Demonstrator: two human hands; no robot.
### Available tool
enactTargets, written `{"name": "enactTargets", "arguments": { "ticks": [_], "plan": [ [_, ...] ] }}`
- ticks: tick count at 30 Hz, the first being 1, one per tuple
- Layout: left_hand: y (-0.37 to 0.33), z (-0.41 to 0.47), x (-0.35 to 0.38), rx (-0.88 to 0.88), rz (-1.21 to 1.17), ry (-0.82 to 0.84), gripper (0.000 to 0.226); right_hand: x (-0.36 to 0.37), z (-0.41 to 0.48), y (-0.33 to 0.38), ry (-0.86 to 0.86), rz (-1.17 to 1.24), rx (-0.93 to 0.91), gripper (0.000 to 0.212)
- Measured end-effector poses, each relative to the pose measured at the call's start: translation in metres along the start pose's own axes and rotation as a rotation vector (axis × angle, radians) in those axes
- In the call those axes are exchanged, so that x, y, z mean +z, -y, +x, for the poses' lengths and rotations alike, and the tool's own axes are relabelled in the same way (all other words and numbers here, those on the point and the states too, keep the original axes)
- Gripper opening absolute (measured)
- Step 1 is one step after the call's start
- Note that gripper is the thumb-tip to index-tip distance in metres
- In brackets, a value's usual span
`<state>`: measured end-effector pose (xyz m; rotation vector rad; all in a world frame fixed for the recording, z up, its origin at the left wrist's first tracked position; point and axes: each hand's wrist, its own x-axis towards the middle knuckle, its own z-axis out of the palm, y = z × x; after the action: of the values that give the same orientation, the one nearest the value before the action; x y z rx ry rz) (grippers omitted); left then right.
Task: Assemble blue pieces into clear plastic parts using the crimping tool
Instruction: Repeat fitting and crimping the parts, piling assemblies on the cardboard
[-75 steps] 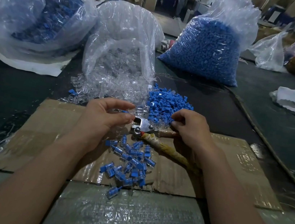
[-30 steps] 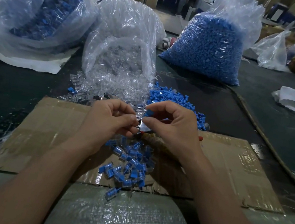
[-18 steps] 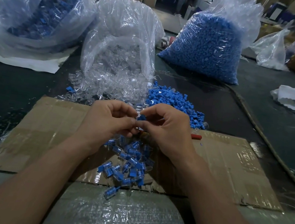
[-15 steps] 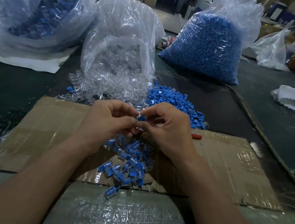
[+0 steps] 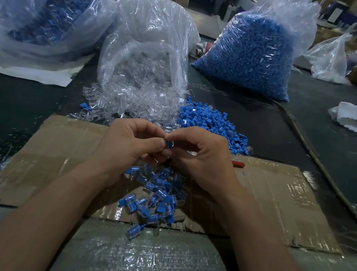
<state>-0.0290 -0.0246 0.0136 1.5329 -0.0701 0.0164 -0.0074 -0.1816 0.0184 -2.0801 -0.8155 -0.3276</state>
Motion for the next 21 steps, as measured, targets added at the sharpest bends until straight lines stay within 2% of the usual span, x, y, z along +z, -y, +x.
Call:
{"name": "enactTargets", "arguments": {
  "ticks": [5, 18, 21],
  "plan": [
    [-0.0009, -0.0002, -0.0003, -0.023, -0.089, 0.016, 0.017, -0.0009, 0.0003, -0.0029, -0.041, 0.051, -0.010, 0.022],
    [0.0001, 0.0004, -0.0007, -0.048, -0.148, 0.072, 0.017, -0.0019, -0.0014, -0.0028, -0.028, 0.186, 0.098, 0.022],
    [-0.0002, 0.0007, -0.0005, -0.045, -0.178, 0.054, 0.017, -0.0018, -0.0001, -0.0018, -0.025, 0.230, 0.114, 0.028]
  ]
}}
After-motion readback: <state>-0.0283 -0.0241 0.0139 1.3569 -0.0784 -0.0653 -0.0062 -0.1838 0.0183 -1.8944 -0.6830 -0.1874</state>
